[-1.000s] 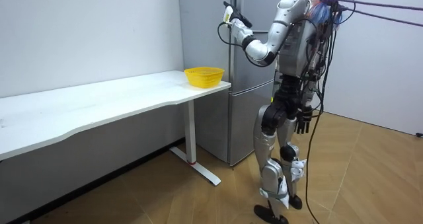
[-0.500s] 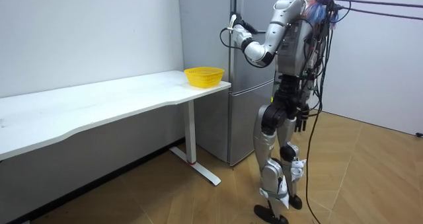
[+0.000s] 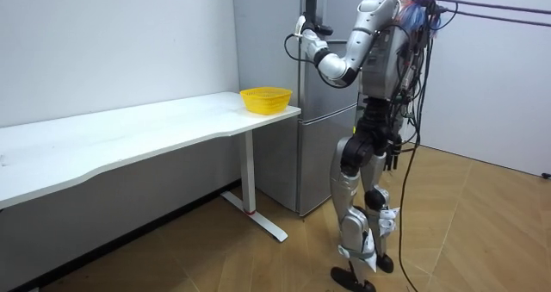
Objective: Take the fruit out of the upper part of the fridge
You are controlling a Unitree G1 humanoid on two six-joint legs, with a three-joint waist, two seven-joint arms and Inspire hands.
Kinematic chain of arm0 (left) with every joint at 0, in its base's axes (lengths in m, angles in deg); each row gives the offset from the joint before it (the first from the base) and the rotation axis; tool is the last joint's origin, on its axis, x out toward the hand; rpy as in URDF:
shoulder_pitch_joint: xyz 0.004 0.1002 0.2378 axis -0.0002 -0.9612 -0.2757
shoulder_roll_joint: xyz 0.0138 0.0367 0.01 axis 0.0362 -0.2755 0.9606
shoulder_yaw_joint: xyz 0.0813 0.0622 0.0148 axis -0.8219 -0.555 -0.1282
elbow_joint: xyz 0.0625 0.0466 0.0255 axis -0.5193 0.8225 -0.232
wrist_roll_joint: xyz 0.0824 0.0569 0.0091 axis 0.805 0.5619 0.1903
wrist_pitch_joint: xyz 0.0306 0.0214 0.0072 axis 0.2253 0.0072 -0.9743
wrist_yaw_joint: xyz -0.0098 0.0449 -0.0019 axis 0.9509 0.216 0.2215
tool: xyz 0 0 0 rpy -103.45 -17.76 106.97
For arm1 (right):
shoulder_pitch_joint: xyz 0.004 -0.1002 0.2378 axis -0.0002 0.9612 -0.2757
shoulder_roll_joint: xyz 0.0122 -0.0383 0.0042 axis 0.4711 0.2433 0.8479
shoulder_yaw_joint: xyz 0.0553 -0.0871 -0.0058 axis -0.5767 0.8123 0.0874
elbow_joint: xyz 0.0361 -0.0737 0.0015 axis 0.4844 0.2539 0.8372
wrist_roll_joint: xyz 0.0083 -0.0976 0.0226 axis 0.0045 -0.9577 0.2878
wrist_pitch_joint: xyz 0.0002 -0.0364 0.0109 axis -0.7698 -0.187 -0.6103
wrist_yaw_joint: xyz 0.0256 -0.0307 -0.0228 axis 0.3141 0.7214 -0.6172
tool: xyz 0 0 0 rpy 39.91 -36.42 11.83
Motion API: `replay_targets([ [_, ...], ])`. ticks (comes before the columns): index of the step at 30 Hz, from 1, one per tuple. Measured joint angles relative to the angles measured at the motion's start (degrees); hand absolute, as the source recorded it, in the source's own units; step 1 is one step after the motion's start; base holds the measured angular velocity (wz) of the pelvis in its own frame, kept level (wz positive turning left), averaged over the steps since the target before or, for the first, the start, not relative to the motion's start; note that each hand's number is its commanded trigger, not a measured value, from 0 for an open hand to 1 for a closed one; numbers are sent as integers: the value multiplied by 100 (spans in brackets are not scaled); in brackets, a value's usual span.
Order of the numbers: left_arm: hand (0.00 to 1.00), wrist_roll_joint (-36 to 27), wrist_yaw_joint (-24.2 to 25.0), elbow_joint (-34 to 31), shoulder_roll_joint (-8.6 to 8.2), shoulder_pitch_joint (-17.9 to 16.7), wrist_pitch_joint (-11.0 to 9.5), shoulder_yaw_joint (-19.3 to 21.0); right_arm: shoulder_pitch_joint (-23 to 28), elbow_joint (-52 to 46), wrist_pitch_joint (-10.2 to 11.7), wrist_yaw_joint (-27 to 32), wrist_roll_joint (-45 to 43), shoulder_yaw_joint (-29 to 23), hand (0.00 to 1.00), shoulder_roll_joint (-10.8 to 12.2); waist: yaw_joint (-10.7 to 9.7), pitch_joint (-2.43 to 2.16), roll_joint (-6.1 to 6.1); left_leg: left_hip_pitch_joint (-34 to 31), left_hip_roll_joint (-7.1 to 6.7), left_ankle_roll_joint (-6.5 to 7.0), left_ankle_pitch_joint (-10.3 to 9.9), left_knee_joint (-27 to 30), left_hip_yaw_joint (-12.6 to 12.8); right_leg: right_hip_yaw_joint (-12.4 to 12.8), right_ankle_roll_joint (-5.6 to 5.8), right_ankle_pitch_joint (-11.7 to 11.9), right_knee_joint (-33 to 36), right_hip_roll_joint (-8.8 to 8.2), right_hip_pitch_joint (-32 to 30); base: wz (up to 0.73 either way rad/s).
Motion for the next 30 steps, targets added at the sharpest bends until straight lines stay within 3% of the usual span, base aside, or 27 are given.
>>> replay_targets([
  [8,100,32,-100,32,4,19,3,-15,14,0,1,52,49,1,0,-8,-15,-4,8,-1,5,2,6,18,8,-33,-7,6,1,0,23,0],
  [9,89,32,-101,32,4,19,3,-16,13,0,2,54,59,2,0,-8,-15,-5,9,-5,5,2,6,25,8,-37,-7,6,1,0,23,0],
  [10,85,32,-101,32,4,19,4,-19,13,0,2,57,64,2,0,-8,-15,-6,11,-5,5,2,6,28,8,-44,-7,7,1,-1,24,0],
  [11,67,33,-101,32,4,19,4,-20,12,-2,2,59,65,4,0,-8,-14,-8,13,-6,5,2,6,28,9,-44,-7,7,0,-1,21,0],
  [13,52,31,-99,32,4,19,4,-23,10,-12,1,63,69,7,0,-8,-8,-13,21,-12,5,2,6,30,12,-45,-7,6,2,-3,-7,0],
  [14,10,26,-97,32,4,19,4,-22,9,-15,2,62,73,7,0,-8,-5,-13,21,-14,5,2,6,30,14,-43,-7,6,2,-3,-12,0],
  [15,0,12,-88,32,3,24,4,-20,5,-17,1,52,77,9,0,-7,-4,-13,19,-17,5,2,6,30,16,-37,-7,6,2,-3,-18,0],
  [20,0,-224,58,31,1,29,10,-41,-13,-14,-3,38,74,127,0,-15,4,-23,6,-12,2,3,6,29,33,15,-7,6,1,-6,-36,-4],
  [24,0,-295,265,31,16,66,10,-138,-41,-13,-3,-28,47,169,0,-23,-1,-63,37,-15,8,3,6,32,81,14,-7,10,0,-9,-42,-2],
  [30,0,-504,438,30,293,150,11,-166,-140,-2,0,-83,46,225,0,-120,-7,-66,42,-17,3,3,6,39,91,-52,1,15,-2,-26,-14,5],
])
